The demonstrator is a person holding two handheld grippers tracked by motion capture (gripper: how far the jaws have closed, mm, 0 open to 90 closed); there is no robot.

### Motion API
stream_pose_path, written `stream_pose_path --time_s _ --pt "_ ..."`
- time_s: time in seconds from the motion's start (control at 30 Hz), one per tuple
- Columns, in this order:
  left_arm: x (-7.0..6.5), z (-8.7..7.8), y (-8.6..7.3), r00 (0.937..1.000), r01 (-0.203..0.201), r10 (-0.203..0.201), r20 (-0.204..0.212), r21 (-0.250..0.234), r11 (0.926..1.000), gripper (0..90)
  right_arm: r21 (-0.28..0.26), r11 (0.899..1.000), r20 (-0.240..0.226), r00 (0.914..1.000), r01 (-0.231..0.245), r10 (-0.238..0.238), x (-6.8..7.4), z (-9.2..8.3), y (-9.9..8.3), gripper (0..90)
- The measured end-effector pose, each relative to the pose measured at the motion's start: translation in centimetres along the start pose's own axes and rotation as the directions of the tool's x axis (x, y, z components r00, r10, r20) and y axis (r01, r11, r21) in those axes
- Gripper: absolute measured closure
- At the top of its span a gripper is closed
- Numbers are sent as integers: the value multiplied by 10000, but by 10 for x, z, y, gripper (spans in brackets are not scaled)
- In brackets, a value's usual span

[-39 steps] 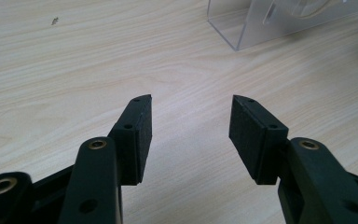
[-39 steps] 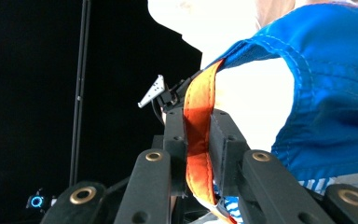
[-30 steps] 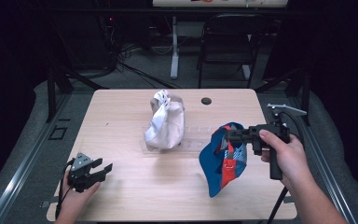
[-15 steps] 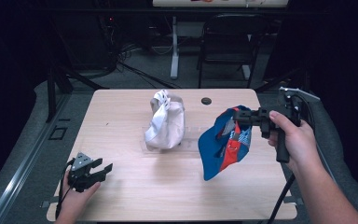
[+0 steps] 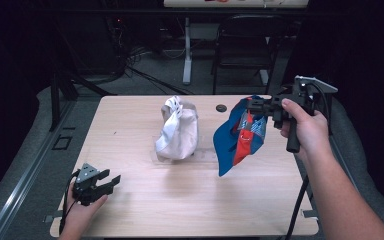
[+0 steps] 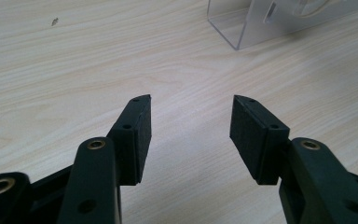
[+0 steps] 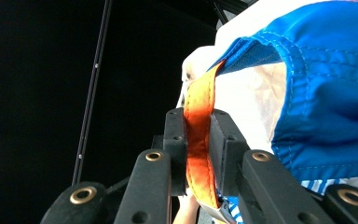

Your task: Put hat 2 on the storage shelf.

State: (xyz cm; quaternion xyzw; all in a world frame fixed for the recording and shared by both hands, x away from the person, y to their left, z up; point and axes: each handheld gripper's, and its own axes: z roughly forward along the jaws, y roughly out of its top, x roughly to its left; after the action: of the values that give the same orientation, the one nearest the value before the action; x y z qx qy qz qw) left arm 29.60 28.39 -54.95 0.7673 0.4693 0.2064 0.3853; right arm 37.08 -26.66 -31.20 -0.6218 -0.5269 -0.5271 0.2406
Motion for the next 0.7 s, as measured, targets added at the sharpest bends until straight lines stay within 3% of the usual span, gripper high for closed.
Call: stream_pose_path --time_s 0.4,0.7 --pt "1 0 0 9999 96 -96 44 -154 9998 488 -410 9986 -17 9995 -327 326 -2 19 24 781" --pt "3 -1 0 9999 147 -146 61 -117 9998 488 -723 9965 404 9982 -422 452 -7 27 41 781"
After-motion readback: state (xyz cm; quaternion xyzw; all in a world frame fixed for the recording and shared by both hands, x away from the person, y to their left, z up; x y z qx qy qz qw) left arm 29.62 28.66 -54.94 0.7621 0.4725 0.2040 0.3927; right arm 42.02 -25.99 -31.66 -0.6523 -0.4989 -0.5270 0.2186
